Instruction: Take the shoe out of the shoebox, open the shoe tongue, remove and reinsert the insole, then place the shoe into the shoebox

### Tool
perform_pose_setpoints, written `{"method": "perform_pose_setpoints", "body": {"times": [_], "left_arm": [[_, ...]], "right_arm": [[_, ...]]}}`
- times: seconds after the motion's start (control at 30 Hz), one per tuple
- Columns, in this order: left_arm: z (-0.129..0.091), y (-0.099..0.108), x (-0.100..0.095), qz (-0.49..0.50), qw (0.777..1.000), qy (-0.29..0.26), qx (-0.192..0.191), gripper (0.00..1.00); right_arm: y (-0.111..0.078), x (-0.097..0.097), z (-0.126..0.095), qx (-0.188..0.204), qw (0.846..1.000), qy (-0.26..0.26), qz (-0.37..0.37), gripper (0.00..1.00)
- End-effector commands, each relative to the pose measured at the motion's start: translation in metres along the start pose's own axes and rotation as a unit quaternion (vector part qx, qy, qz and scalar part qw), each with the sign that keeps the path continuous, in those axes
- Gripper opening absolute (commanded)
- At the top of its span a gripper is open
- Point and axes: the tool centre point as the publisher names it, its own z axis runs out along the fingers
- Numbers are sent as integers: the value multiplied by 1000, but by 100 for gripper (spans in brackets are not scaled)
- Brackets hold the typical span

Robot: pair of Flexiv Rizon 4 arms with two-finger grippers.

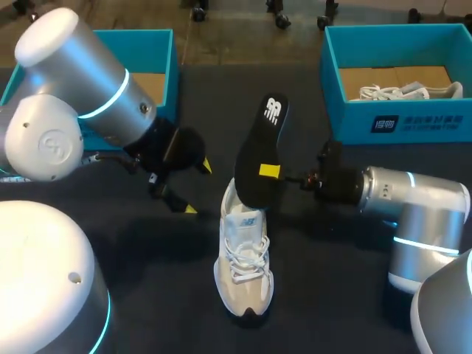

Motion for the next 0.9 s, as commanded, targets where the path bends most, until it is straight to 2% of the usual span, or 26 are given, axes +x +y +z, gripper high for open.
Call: {"method": "perform_pose_setpoints", "body": {"times": [0.03,0.5,0.67,0.9], "left_arm": [[1,0,-2,0,1000,1,-2,100],[1,0,-2,0,1000,1,-2,100],[21,0,-5,-16,1000,4,-23,100],[34,3,-5,-24,1000,2,-11,100]], "right_arm": [[0,-1,2,1,1000,-1,0,0],[0,-1,2,1,1000,-1,0,0],[0,-1,3,2,1000,3,0,0],[0,-4,7,10,1000,4,12,0]]}}
